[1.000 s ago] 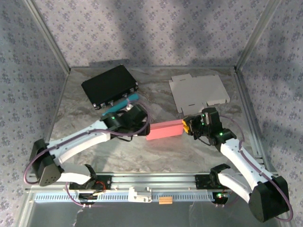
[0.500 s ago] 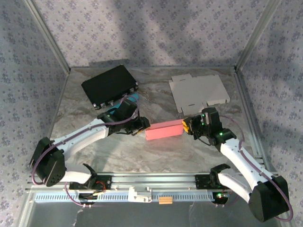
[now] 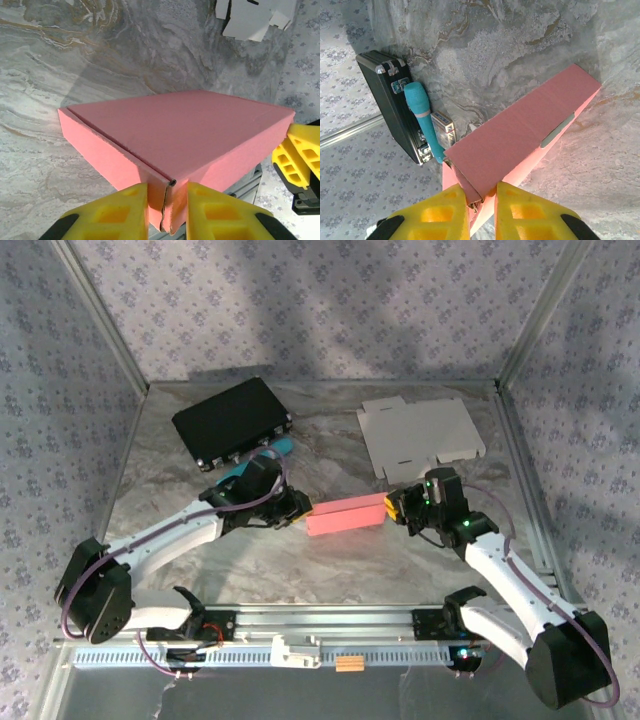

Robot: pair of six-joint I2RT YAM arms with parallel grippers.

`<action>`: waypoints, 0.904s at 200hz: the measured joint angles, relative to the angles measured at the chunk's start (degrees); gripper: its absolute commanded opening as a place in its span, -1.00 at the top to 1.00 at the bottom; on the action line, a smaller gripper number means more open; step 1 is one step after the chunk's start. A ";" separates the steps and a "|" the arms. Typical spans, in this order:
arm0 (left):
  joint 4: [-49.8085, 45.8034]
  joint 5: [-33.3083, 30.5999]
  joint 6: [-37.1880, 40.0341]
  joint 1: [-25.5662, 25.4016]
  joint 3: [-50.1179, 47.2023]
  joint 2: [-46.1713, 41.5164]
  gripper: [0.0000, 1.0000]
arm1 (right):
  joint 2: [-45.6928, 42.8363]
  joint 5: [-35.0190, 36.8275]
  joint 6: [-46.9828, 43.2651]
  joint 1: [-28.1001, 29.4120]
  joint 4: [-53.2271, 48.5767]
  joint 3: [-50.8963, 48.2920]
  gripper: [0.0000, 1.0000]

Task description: Fold the paper box

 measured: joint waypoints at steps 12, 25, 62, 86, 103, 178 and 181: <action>0.98 0.22 0.11 0.04 -0.57 -0.07 0.61 | 0.44 -0.02 -0.02 0.00 -0.28 0.00 0.69; 1.46 0.24 0.66 0.07 -0.68 0.02 0.63 | 0.81 -0.22 -0.22 -0.24 -0.55 0.15 0.69; 1.92 0.87 2.23 0.37 0.20 1.57 0.68 | 4.07 -0.59 -1.31 -1.31 -2.97 3.19 0.75; 1.95 0.85 2.60 0.48 0.61 1.97 0.72 | 6.69 -1.07 -2.16 -1.99 -5.16 5.62 0.82; 1.90 0.87 2.71 0.48 0.63 1.97 0.74 | 7.10 -1.55 -2.16 -2.32 -6.34 6.34 0.85; 1.40 1.31 4.76 0.35 2.34 3.63 0.74 | 6.95 2.10 -0.94 -0.61 -18.18 11.80 -0.15; 1.29 1.31 4.85 0.35 2.47 3.72 0.73 | 6.95 2.27 -0.46 -0.46 -18.64 12.07 -0.16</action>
